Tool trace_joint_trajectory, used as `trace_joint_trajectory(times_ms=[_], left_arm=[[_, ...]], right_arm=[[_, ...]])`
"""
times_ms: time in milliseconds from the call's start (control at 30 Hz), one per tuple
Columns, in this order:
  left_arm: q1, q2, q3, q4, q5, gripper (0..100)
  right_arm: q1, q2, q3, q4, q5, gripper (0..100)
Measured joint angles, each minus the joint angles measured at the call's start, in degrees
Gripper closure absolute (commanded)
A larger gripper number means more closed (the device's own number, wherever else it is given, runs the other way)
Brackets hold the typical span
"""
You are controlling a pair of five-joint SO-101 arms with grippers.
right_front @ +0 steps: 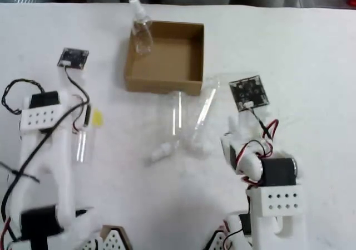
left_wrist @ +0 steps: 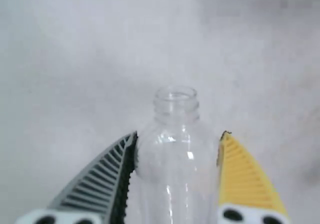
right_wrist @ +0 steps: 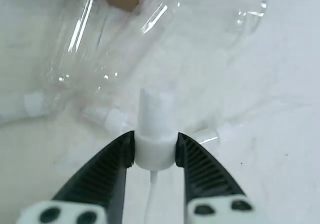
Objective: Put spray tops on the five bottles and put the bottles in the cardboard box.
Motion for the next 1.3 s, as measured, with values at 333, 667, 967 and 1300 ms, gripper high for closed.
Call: trace_joint_trajectory(times_ms=[333, 667, 967, 1300], left_arm=[[2.5, -22.5, 0.0, -1.6, 0.4, 81], [2.5, -29.6, 0.0, -13.1, 0.4, 81], [1.1, -33.8, 5.9, -20.0, 0.4, 81], [1.0, -50.8, 31.0, -37.3, 9.1, 81]], right_arm=[[0.7, -8.7, 0.0, -13.4, -9.0, 98.1], [-0.1, -10.2, 0.0, -35.7, -21.0, 98.3], [-13.8, -7.5, -9.7, -46.6, -21.5, 98.3], [-22.6, 15.6, -39.7, -38.7, -21.5, 98.3]])
